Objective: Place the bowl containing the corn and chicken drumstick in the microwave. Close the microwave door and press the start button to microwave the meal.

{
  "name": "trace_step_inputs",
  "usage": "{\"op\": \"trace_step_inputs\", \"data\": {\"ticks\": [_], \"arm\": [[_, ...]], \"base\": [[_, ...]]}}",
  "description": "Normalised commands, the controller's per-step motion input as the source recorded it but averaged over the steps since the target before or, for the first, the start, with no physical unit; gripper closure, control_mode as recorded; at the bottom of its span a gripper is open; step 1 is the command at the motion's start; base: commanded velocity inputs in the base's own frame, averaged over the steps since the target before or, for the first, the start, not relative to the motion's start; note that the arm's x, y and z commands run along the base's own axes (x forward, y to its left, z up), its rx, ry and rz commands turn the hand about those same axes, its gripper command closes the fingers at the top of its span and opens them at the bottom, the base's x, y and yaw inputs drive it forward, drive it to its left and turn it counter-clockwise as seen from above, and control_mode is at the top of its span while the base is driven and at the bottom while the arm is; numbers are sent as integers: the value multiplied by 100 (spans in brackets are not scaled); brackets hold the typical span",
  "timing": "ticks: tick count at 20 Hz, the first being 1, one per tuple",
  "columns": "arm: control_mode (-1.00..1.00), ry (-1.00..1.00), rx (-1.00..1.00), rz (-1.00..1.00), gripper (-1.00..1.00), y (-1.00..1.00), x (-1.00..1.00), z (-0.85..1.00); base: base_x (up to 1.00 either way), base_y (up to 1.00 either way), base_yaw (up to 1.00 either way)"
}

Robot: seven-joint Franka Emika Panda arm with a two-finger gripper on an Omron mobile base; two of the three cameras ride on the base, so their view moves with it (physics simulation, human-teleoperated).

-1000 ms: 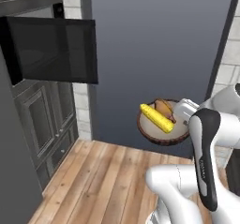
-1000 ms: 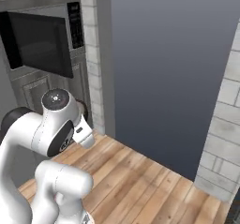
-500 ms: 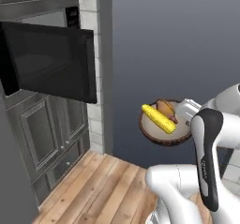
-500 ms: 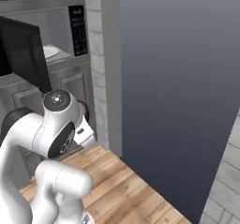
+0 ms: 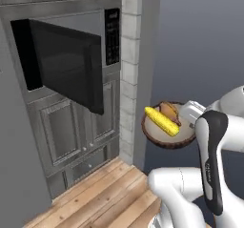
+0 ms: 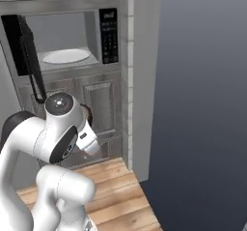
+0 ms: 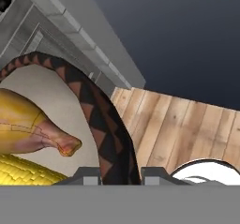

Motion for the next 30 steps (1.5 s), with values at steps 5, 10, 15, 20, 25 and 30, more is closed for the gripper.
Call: {"op": "trace_step_inputs", "data": {"ticks": [5, 10, 15, 20, 25, 30], "arm": [[100, 0, 0, 0, 100, 0, 0, 0], [100, 0, 0, 0, 100, 0, 0, 0], [100, 0, 0, 0, 100, 0, 0, 0], [100, 0, 0, 0, 100, 0, 0, 0], [100, 0, 0, 0, 100, 0, 0, 0], [100, 0, 0, 0, 100, 0, 0, 0]], "base": [[28, -56, 61], [46, -67, 58], [47, -86, 48], [55, -64, 43], [72, -11, 28], [72, -2, 14]]}}
